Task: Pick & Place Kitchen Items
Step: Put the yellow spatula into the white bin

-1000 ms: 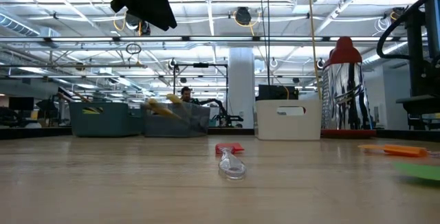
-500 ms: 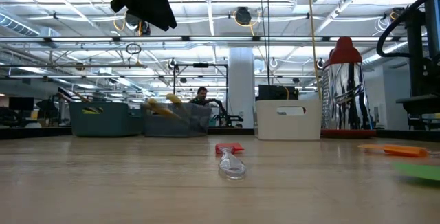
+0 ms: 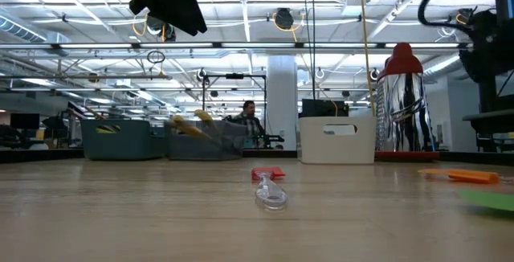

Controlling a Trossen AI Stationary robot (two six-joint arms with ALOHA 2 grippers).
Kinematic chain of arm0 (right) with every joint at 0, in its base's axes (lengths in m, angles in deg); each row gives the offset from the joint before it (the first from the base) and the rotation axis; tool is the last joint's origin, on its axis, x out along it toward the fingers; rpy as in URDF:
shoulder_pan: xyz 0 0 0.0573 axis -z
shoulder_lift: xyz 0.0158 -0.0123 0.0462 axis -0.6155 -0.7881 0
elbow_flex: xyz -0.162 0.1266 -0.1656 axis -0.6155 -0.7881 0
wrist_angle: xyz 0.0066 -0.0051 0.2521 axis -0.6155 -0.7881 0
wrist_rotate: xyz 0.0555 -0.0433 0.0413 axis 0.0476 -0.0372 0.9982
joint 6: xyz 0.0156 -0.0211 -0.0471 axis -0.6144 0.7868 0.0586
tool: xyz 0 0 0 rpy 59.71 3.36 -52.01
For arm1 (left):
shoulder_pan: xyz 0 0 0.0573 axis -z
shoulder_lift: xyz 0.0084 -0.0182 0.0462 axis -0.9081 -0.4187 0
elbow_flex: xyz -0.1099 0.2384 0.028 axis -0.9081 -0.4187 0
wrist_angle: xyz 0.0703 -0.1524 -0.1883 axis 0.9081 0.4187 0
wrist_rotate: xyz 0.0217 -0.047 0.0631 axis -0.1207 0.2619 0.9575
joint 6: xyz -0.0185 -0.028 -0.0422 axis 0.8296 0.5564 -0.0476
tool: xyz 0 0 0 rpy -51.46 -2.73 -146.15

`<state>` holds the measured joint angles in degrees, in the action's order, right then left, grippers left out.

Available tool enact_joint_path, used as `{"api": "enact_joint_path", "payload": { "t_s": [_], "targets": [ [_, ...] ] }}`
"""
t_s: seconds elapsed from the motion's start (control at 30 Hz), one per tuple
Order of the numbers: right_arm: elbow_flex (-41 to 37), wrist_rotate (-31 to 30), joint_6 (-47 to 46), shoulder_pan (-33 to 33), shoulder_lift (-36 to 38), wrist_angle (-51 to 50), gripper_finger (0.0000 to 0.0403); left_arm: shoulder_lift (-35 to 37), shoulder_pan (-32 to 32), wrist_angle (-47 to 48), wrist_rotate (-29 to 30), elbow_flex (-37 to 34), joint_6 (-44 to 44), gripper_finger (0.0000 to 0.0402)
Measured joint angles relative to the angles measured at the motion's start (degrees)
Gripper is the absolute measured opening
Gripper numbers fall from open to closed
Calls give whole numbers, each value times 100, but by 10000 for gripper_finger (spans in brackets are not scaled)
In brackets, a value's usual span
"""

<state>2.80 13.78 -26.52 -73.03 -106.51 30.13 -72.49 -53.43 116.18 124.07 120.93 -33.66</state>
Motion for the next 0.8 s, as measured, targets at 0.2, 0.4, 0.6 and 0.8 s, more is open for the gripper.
{"api": "enact_joint_path", "payload": {
  "t_s": [0.2,0.4,0.6,0.8],
  "targets": [
    [240,-775,521,283,168,159,1,1,1,4,-48,0,-108,136],
    [248,-1319,1441,729,474,811,0,1,0,7,-309,0,-240,136],
    [248,-1500,2996,1290,723,2226,0,1,1,9,-508,0,-258,136],
    [256,-1498,4826,1916,774,3833,0,0,0,8,-511,0,-258,136]
  ]
}}
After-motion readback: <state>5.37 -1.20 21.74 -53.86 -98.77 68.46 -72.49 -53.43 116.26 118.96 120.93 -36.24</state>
